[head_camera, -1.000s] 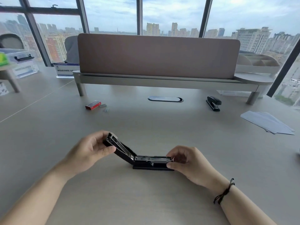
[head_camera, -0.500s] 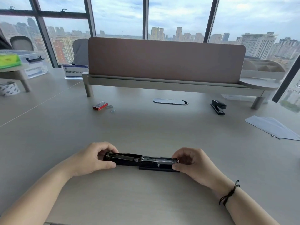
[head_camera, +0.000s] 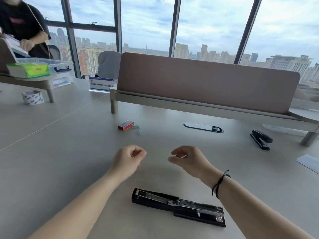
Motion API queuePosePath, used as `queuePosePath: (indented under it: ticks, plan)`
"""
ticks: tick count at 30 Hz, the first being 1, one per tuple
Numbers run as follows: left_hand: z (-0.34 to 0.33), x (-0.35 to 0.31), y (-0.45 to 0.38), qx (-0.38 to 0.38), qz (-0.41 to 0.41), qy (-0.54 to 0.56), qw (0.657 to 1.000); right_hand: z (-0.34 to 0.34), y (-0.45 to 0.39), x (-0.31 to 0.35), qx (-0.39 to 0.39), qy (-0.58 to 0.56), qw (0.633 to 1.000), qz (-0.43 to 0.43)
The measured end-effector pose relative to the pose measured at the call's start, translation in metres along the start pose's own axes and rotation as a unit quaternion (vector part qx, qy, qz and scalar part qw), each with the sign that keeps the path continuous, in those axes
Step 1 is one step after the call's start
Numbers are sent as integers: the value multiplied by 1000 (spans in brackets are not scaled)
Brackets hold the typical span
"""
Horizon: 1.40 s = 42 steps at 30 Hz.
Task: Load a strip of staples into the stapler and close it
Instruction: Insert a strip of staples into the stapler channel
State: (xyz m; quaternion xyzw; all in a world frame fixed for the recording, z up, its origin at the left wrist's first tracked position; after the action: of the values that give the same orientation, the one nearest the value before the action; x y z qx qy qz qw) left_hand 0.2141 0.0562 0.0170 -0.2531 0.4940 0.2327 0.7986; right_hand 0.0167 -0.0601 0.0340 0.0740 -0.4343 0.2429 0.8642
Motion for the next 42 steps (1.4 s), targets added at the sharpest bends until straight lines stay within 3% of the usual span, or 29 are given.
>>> queuePosePath:
  ticks: [5, 11, 21, 25, 29, 35, 42]
  plan:
    - [4, 20, -15, -40, 50, 111, 992, -62, -72, 21, 25, 17, 999, -16]
    - [5, 23, -25, -82, 52, 165, 981, -114, -140, 34, 8, 111, 993, 25]
    - [6, 23, -25, -87, 62, 196, 975, -125, -174, 36, -10, 124, 991, 54]
    - [5, 25, -26, -85, 52, 188, 977, -116, -163, 37, -4, 94, 995, 41]
    - [4, 26, -26, -85, 34, 148, 985, -92, -132, 37, 37, -58, 997, -42]
    - [1, -11, 2, -50, -98, 8, 994, -26, -37, 30, 134, -213, 962, -107]
    - [-18, -88, 70, -7, -316, -103, 943, 39, 69, 8, 150, -331, 925, -106]
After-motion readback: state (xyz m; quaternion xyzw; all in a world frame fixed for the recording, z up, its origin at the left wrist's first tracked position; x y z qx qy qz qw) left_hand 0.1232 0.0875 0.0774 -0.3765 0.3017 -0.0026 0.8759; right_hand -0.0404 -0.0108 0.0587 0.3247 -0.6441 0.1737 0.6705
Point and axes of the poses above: each hand's wrist, its own y-axis away from the middle knuckle, its own z-axis out of the back of the hand, x = y × z, the point moved 4 cm from there along -y, towards the middle knuckle, and after that the axes turned 4 degrees about -x, right-handed, at the moved point
